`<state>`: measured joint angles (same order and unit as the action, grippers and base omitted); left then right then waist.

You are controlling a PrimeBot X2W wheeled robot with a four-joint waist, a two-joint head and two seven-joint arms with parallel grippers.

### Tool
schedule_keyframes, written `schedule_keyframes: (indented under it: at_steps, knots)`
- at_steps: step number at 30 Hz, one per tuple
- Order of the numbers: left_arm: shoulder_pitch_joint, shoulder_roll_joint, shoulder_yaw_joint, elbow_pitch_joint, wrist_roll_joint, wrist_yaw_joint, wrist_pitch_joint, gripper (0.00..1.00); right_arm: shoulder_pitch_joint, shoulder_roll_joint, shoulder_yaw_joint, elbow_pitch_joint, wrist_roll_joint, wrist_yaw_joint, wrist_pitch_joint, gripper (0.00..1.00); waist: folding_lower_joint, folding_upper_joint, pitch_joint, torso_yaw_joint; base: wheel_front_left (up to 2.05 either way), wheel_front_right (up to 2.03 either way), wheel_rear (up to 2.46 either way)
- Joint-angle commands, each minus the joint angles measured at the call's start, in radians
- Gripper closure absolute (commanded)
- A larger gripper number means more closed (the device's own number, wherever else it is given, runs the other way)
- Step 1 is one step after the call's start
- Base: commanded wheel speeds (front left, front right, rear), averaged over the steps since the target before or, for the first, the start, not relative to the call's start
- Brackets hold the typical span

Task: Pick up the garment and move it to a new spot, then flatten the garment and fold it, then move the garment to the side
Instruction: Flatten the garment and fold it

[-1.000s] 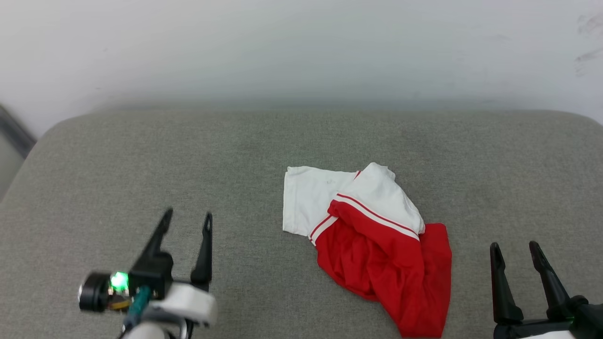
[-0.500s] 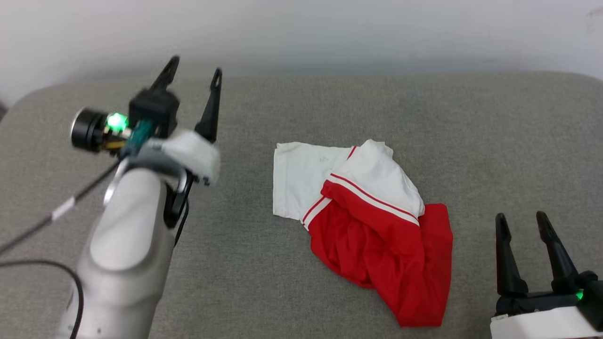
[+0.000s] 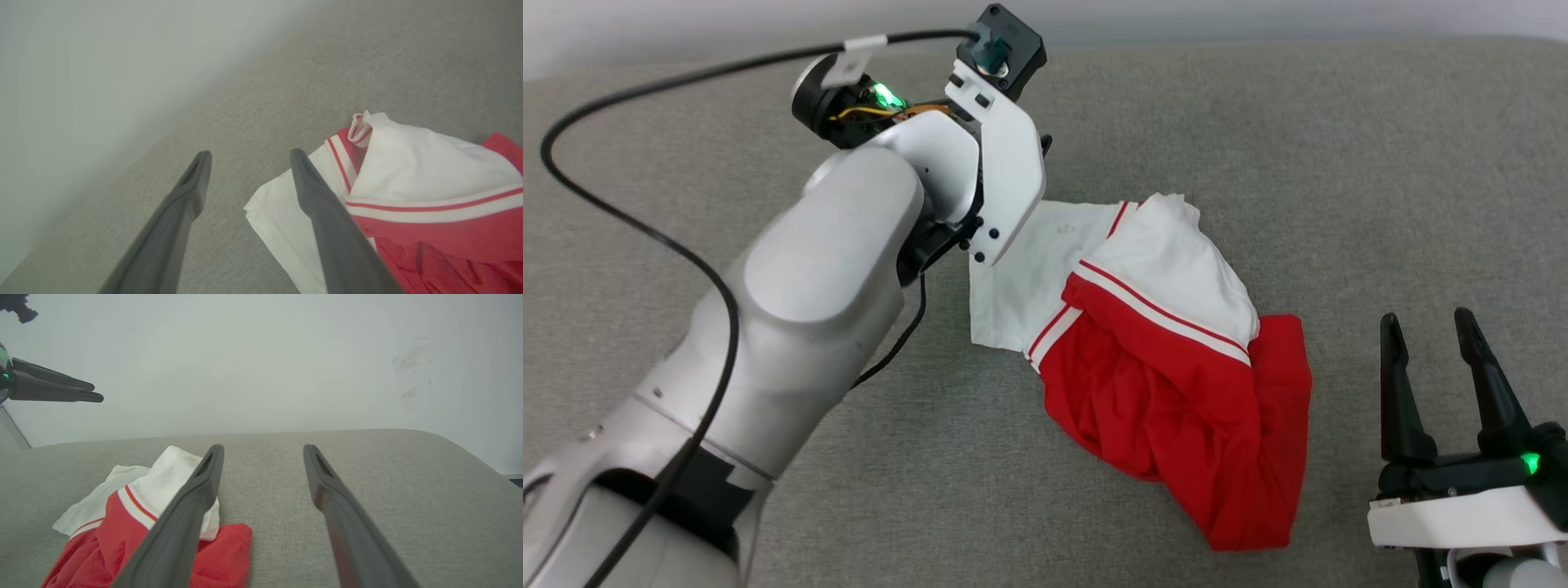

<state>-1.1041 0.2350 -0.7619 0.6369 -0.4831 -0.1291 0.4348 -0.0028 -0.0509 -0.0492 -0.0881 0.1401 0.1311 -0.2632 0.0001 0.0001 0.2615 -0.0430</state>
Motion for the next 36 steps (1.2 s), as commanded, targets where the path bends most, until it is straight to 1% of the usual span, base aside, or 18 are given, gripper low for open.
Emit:
schedule_keyframes:
  at_steps: [1, 2, 6, 8, 11, 13, 16, 20, 22, 23, 24, 26, 30, 34, 36]
  knots:
    - [-0.051, 0.032, -0.079, -0.017, -0.087, 0.001, 0.083, 0.0, -0.025, 0.001, 0.001, -0.005, -0.002, -0.001, -0.002, 0.0, -0.0001, -0.0001, 0.042, -0.022, 0.0, 0.0, 0.0]
    - [-0.051, 0.032, -0.079, -0.017, -0.087, 0.001, 0.083, 0.0, -0.025, 0.001, 0.001, -0.005, -0.002, -0.001, -0.002, 0.0, -0.0001, -0.0001, 0.042, -0.022, 0.0, 0.0, 0.0]
    - [-0.113, 0.084, -0.196, -0.031, -0.238, 0.0, 0.237, 0.0, -0.05, 0.001, 0.0, -0.006, 0.007, -0.001, -0.002, 0.0, -0.0001, -0.0001, 0.083, -0.039, 0.0, 0.0, 0.0]
    - [-0.138, 0.108, -0.247, -0.033, -0.291, 0.0, 0.305, 0.0, -0.059, 0.001, 0.004, -0.006, 0.011, -0.001, -0.002, 0.0, -0.0001, -0.0001, 0.101, -0.048, 0.0, 0.0, 0.0]
    - [-0.159, 0.138, -0.311, -0.034, -0.347, 0.0, 0.367, 0.0, -0.075, 0.001, 0.01, -0.006, 0.02, -0.001, -0.002, 0.0, -0.0001, -0.0001, 0.127, -0.063, 0.0, 0.0, 0.0]
    - [-0.157, 0.158, -0.366, -0.034, -0.373, 0.0, 0.407, 0.0, -0.084, 0.001, 0.012, -0.003, 0.023, -0.001, -0.002, 0.0, -0.0001, -0.0001, 0.14, -0.071, 0.0, 0.0, 0.0]
    - [-0.147, 0.182, -0.429, -0.034, -0.41, 0.0, 0.435, 0.0, -0.097, 0.001, 0.013, 0.001, 0.03, -0.001, -0.002, 0.0, -0.0001, -0.0001, 0.157, -0.082, 0.0, 0.0, 0.0]
    - [-0.1, 0.212, -0.509, -0.041, -0.414, 0.0, 0.485, 0.0, -0.107, 0.001, 0.017, 0.003, 0.032, -0.001, -0.002, 0.0, -0.0001, -0.0001, 0.168, -0.093, 0.0, 0.0, 0.0]
    - [-0.046, 0.218, -0.534, -0.059, -0.411, -0.001, 0.488, 0.0, -0.112, 0.001, 0.015, 0.001, 0.037, -0.001, -0.002, 0.0, -0.0001, -0.0001, 0.177, -0.095, 0.0, 0.0, 0.0]
    - [-0.036, 0.22, -0.537, -0.06, -0.41, -0.002, 0.481, 0.97, -0.114, 0.001, 0.014, 0.002, 0.036, -0.001, -0.002, 0.0, -0.0001, -0.0001, 0.178, -0.095, 0.0, 0.0, 0.0]
    - [-0.03, 0.22, -0.538, -0.065, -0.404, -0.002, 0.47, 1.0, -0.116, 0.001, 0.014, 0.003, 0.035, -0.001, -0.002, 0.0, -0.0001, -0.0001, 0.179, -0.093, 0.0, 0.0, 0.0]
    - [-0.034, 0.227, -0.538, -0.069, -0.39, -0.001, 0.44, 1.0, -0.115, 0.001, 0.012, 0.006, 0.035, -0.001, -0.002, 0.0, -0.0001, -0.0001, 0.175, -0.087, 0.0, 0.0, 0.0]
    - [-0.07, 0.248, -0.526, -0.107, -0.369, 0.001, 0.314, 1.0, -0.094, 0.001, 0.008, 0.016, 0.034, -0.001, -0.002, 0.0, -0.0001, -0.0001, 0.139, -0.068, 0.0, 0.0, 0.0]
    - [-0.082, 0.282, -0.519, -0.163, -0.346, 0.0, 0.197, 1.0, -0.065, 0.001, 0.005, 0.025, 0.034, -0.001, -0.002, 0.0, -0.0001, -0.0001, 0.085, -0.029, 0.0, 0.0, 0.0]
    - [-0.069, 0.301, -0.519, -0.184, -0.355, 0.0, 0.136, 1.0, -0.051, 0.001, 0.008, 0.03, 0.028, -0.001, -0.002, 0.0, -0.0001, -0.0001, 0.057, -0.007, 0.0, 0.0, 0.0]
